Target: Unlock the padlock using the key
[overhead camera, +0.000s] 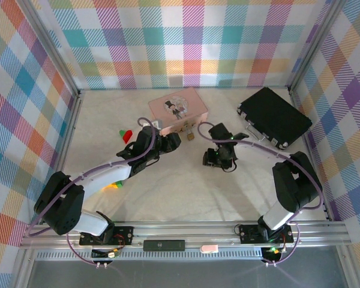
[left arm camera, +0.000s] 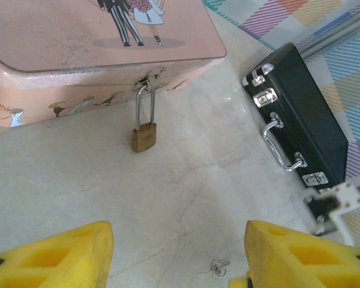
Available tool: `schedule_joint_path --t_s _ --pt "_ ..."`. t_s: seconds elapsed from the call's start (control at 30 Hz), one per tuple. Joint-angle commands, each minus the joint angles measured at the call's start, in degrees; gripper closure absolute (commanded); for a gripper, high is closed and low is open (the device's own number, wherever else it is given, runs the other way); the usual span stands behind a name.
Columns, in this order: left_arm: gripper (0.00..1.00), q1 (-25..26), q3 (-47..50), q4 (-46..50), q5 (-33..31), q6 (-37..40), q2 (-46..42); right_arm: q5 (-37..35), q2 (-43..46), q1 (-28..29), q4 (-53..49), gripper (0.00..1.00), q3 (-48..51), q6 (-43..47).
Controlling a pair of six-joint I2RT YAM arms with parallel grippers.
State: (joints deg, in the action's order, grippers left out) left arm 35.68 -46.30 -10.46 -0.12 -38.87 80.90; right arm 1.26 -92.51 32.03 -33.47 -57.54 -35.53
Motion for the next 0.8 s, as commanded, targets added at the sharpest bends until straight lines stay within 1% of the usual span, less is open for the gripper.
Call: schedule_joint_path --t_s 0.0,0.13,0.37,0.47,0.6,0.67,0.77 --pt "0.4 -0.7 0.95 0.79 -0.03 1.22 -1.45 -0.69 1.2 0.43 1.63 0.47 2.18 -5.71" --pt "0.4 -0.79 1.09 2.39 1.04 1.51 -2.41 -0.63 -2.06 0.37 3.77 0.44 0.71 -4.84" --pt "0.4 -0.79 3.5 5.45 -2.85 1.25 -7.73 -3.4 -8.83 0.4 4.48 0.42 -4.6 -1.72" --pt "0.4 -0.79 3.51 7.46 -3.05 1.53 -10.22 -4.03 -9.86 0.49 6.25 0.42 -5.88 0.58" --pt "0.4 -0.79 4.02 8.52 -3.89 1.8 -12.26 -2.46 -10.88 1.63 9.24 0.42 -7.95 6.1" --pt "0.4 -0.79 4.28 8.31 -4.25 1.52 -12.59 -3.76 -11.02 2.94 8.4 0.43 -8.94 8.99" --pt "0.39 -0.79 4.21 7.12 -4.13 0.68 -11.98 -6.67 -10.29 4.0 5.97 0.44 -8.64 10.53"
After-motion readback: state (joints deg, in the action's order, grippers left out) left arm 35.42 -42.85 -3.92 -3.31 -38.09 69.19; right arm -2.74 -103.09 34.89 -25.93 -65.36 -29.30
